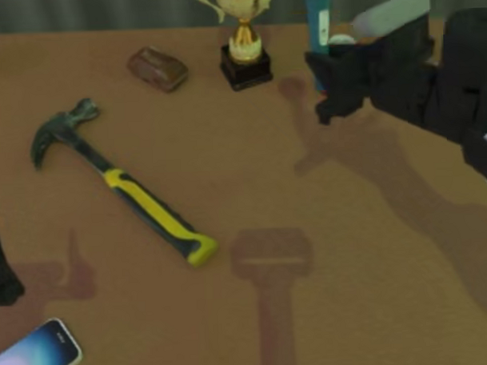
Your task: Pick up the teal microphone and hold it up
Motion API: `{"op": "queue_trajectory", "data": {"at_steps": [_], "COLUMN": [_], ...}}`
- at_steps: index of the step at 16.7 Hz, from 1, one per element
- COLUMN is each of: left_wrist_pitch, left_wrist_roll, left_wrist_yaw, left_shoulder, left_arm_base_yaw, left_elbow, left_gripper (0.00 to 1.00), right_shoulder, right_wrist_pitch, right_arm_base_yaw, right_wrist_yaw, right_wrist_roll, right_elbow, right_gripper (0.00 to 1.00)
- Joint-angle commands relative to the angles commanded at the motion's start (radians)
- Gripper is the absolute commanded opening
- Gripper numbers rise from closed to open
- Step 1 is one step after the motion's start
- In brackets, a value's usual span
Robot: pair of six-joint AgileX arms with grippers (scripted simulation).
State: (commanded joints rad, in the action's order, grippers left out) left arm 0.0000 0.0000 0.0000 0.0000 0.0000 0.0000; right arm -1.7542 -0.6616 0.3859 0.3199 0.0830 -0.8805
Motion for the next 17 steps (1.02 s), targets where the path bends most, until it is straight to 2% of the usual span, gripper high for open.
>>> {"op": "queue_trajectory", "data": {"at_steps": [4, 11, 13, 17], "left_wrist_pitch": [0.000, 0.000, 0.000, 0.000], "left_wrist_roll": [0.000, 0.000, 0.000, 0.000], "left_wrist_yaw": [0.000, 0.000, 0.000, 0.000], "left_shoulder": [0.000, 0.000, 0.000, 0.000], "left_arm_base_yaw": [0.000, 0.000, 0.000, 0.000], "left_elbow": [0.000, 0.000, 0.000, 0.000], "left_gripper": [1.00, 1.00, 1.00, 1.00], "right_shoulder": [0.082, 0.093, 0.098, 0.118], "right_wrist_pitch": [-0.168, -0.188, -0.212, -0.300], "right_arm_base_yaw": [-0.005, 0.002, 0.032, 0.147], "right_wrist_yaw": [0.060, 0.063, 0.034, -0.080], "right_wrist_roll": [-0.058, -0.063, -0.060, -0.046], "right_elbow": [0.057, 0.061, 0.074, 0.124], "right_gripper": [0.00, 0.00, 0.00, 0.00]}}
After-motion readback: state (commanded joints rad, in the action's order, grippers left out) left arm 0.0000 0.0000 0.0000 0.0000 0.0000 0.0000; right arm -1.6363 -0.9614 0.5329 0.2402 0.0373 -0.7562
